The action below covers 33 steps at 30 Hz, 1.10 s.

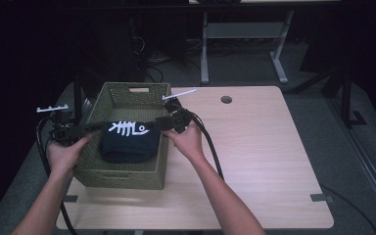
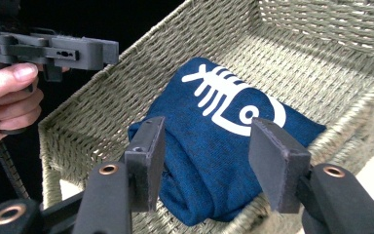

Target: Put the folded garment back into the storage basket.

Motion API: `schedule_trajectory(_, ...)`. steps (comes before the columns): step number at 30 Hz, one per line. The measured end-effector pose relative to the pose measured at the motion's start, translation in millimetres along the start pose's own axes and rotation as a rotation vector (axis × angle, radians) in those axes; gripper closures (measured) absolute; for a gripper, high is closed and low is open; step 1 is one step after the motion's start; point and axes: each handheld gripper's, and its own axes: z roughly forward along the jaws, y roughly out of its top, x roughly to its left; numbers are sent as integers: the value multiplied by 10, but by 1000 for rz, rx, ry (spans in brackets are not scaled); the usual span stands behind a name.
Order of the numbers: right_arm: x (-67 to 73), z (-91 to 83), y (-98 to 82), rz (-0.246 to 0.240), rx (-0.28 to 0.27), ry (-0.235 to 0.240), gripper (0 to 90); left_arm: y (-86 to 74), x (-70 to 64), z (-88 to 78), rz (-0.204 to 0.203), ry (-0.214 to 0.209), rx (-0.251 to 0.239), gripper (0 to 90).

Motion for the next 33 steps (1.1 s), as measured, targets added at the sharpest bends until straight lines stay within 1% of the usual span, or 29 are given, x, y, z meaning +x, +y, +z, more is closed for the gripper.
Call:
schedule_trajectory(2,-21,-56,-8,7,-9,19,466,-3,-24,-11,6,1,-4,441)
schedule_trajectory(4,-45,-118,-20,2,-18,26,458,-5,-50,-24,2,-18,-13,428)
schedule_trajectory(5,-60,-152,-26,6,-21,35,452,-5,-50,-24,2,-18,-13,424)
schedule_trajectory(6,-77,-185,-33,7,-26,39,449,-4,-93,-27,11,-21,-17,418)
schedule_trajectory(7,-77,-185,-33,7,-26,39,449,-4,-93,-27,11,-21,-17,409)
schedule_trajectory(8,-111,-254,-51,12,-38,47,441,-5,-132,-26,13,-27,-18,400)
schedule_trajectory(10,-145,-321,-71,19,-47,58,432,-8,-177,-19,20,-34,-19,396)
schedule_trajectory(11,-160,-355,-80,19,-51,58,428,-8,-177,-19,20,-34,-19,391)
schedule_trajectory(12,-175,-389,-89,21,-56,63,424,-10,-238,-7,24,-42,-20,384)
schedule_trajectory(13,-175,-389,-89,21,-56,63,424,-10,-238,-7,24,-42,-20,378)
schedule_trajectory(14,-205,-456,-104,23,-68,70,418,-10,-306,5,36,-46,-23,377)
schedule_trajectory(15,-205,-456,-104,23,-68,70,418,-10,-306,5,36,-46,-23,376)
schedule_trajectory(16,-223,-523,-117,28,-78,76,415,-6,-374,16,41,-61,-29,373)
schedule_trajectory(17,-223,-523,-117,28,-78,76,415,-6,-374,16,41,-61,-29,371)
schedule_trajectory(18,-240,-591,-128,23,-85,76,414,3,-447,26,52,-67,-30,366)
schedule_trajectory(19,-240,-591,-128,23,-85,76,414,3,-447,26,52,-67,-30,362)
schedule_trajectory(20,-253,-655,-143,24,-90,85,412,3,-483,32,54,-74,-38,361)
schedule_trajectory(21,-258,-684,-151,23,-94,82,411,4,-546,55,57,-91,-34,361)
schedule_trajectory(22,-269,-714,-158,19,-95,82,410,6,-578,68,63,-90,-30,359)
schedule_trajectory(25,-299,-805,-184,26,-101,88,407,14,-661,96,69,-102,-35,352)
schedule_trajectory(26,-313,-836,-193,19,-102,88,407,15,-686,108,69,-108,-38,348)
schedule_trajectory(28,-335,-902,-210,21,-102,87,405,23,-740,139,75,-119,-34,345)
schedule_trajectory(30,-367,-966,-233,33,-112,99,405,29,-797,171,88,-121,-36,340)
schedule_trajectory(31,-384,-992,-244,33,-118,100,405,30,-825,188,88,-125,-36,337)
schedule_trajectory(32,-397,-1018,-253,32,-117,97,403,33,-849,200,99,-125,-32,334)
schedule_trajectory(33,-411,-1041,-262,31,-115,93,400,33,-849,200,99,-125,-32,333)
